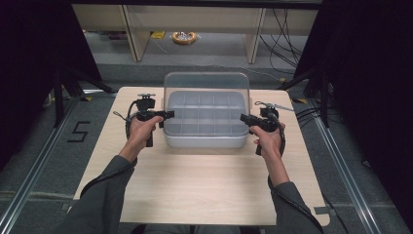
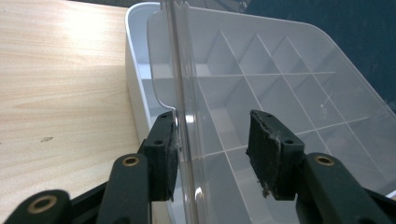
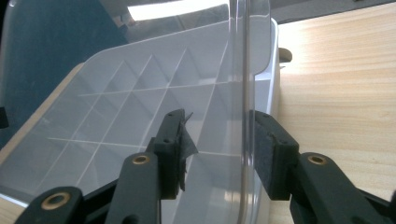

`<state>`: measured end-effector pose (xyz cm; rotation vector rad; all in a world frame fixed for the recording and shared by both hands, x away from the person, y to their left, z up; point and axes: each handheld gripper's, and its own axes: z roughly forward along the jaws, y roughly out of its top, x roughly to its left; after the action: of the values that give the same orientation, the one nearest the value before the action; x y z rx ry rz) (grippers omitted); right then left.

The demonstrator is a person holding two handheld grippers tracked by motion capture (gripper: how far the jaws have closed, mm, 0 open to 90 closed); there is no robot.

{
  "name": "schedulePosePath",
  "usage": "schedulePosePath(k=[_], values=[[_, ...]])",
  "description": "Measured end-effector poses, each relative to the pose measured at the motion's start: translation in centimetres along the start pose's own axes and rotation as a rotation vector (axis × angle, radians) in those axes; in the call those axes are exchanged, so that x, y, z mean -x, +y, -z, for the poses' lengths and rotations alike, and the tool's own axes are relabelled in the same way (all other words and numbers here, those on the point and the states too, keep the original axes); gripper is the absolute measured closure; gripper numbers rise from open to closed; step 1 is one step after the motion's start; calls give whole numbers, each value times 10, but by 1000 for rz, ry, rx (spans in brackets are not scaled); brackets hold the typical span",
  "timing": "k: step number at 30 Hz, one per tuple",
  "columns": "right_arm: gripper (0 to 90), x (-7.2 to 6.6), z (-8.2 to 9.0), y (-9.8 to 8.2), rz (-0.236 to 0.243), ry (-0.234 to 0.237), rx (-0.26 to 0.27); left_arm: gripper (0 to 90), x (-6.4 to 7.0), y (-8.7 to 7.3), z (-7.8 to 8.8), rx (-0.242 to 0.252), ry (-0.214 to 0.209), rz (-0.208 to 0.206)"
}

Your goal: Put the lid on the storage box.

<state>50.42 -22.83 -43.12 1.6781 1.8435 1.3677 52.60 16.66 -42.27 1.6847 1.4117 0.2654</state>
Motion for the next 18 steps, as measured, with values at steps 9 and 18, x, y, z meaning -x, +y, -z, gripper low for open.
schedulePosePath(k=[9,18], values=[[581,-13,4,-3,-209,16,-85,532,-3,-3,1,-23,-9,51],[569,-11,2,-4,-212,18,-85,517,-6,-7,-5,-22,-7,54]])
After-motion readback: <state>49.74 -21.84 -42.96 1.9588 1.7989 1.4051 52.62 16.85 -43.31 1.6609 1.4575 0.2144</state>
